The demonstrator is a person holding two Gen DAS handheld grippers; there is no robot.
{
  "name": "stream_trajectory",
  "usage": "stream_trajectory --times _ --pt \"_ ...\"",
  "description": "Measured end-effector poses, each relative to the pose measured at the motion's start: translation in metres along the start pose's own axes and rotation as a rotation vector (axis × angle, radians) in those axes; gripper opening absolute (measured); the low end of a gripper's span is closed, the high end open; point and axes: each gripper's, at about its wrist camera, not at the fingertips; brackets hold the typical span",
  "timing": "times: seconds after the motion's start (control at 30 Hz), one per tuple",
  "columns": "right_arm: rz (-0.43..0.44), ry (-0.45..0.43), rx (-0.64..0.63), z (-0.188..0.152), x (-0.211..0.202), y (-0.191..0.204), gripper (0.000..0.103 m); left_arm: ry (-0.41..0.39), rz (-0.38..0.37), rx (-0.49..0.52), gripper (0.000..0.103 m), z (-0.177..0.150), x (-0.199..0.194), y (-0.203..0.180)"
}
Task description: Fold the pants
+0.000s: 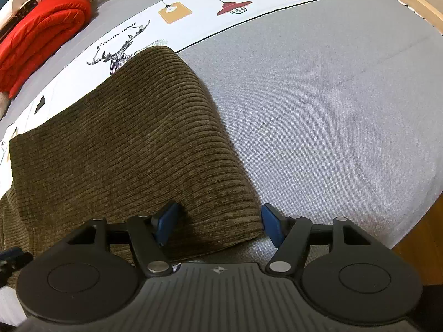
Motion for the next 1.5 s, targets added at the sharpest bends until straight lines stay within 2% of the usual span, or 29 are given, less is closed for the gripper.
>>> stream_trajectory --times 0.1,0.23,0.4,0.47,0.5,0.63,0.67,0.73,0.8,0.83,0.9,1.03,1.1,1.17,1.2,1.3,1.4,1.43,1.47,1.5 --pt "0.0 -0.001 0.001 -0.001 -0.001 0.0 0.067 -0.047 0.009 -0.002 0.058 0.003 -0.008 -0.006" --pt "-0.009 -0.007 -0.009 -0.003 -0.001 0.002 0.067 -0.131 0.032 0.008 0.071 0.006 -0.018 -0.019" --pt "-0.015 -0.009 -0.02 -0.003 0.0 0.004 0.067 -0.284 0.104 0.066 0.072 0.003 -0.033 -0.035" --pt "-0.018 -0.014 -0.034 -0.004 0.0 0.005 0.066 -0.306 0.084 0.078 0.072 0.004 -0.036 -0.038" --pt "-0.02 -0.017 -0.043 -0.004 0.0 0.006 0.064 -0.312 0.082 0.072 0.072 0.004 -0.037 -0.038" --pt "-0.014 -0.043 -0.062 -0.005 -0.005 0.007 0.045 -0.329 0.049 0.031 0.075 0.008 -0.041 -0.034" --pt "-0.008 -0.051 -0.059 -0.004 -0.007 0.007 0.042 -0.329 0.031 0.017 0.075 0.009 -0.042 -0.032" --pt "0.027 -0.082 -0.049 -0.004 -0.014 0.006 0.029 -0.325 -0.011 -0.012 0.075 0.013 -0.045 -0.027" --pt "0.063 -0.138 -0.08 -0.005 -0.027 0.013 0.026 -0.318 -0.077 -0.05 0.077 0.016 -0.048 -0.022" --pt "0.079 -0.179 -0.115 -0.007 -0.036 0.019 0.024 -0.315 -0.108 -0.065 0.082 0.018 -0.049 -0.02" --pt "0.118 -0.276 -0.237 -0.013 -0.056 0.036 0.023 -0.313 -0.177 -0.093 0.084 0.02 -0.053 -0.017" --pt "0.203 -0.529 -0.661 -0.055 -0.096 0.089 0.023 -0.291 -0.368 -0.152 0.085 0.026 -0.055 -0.015" --pt "0.261 -0.586 -0.821 -0.079 -0.102 0.109 0.023 -0.283 -0.449 -0.163 0.086 0.029 -0.056 -0.018" --pt "0.29 -0.602 -0.948 -0.099 -0.101 0.124 0.022 -0.277 -0.506 -0.168 0.087 0.03 -0.055 -0.02" --pt "0.305 -0.598 -1.0 -0.107 -0.099 0.13 0.022 -0.271 -0.515 -0.169 0.087 0.031 -0.054 -0.022" --pt "0.333 -0.601 -1.113 -0.126 -0.093 0.144 0.022 -0.235 -0.466 -0.173 0.087 0.033 -0.042 -0.026" --pt "0.369 -0.602 -1.169 -0.134 -0.091 0.151 0.022 -0.188 -0.41 -0.184 0.08 0.035 -0.028 -0.028" --pt "0.37 -0.597 -1.189 -0.138 -0.089 0.153 0.022 -0.178 -0.395 -0.189 0.076 0.035 -0.025 -0.027" --pt "0.367 -0.591 -1.208 -0.141 -0.087 0.155 0.022 -0.171 -0.384 -0.195 0.066 0.035 -0.022 -0.027" --pt "0.364 -0.578 -1.229 -0.142 -0.086 0.156 0.022 -0.163 -0.371 -0.197 0.061 0.035 -0.02 -0.026"
Point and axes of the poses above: each gripper's, at about its wrist camera, not at the fingertips, and x roughly the way its jaws point, y to its left, z to its top
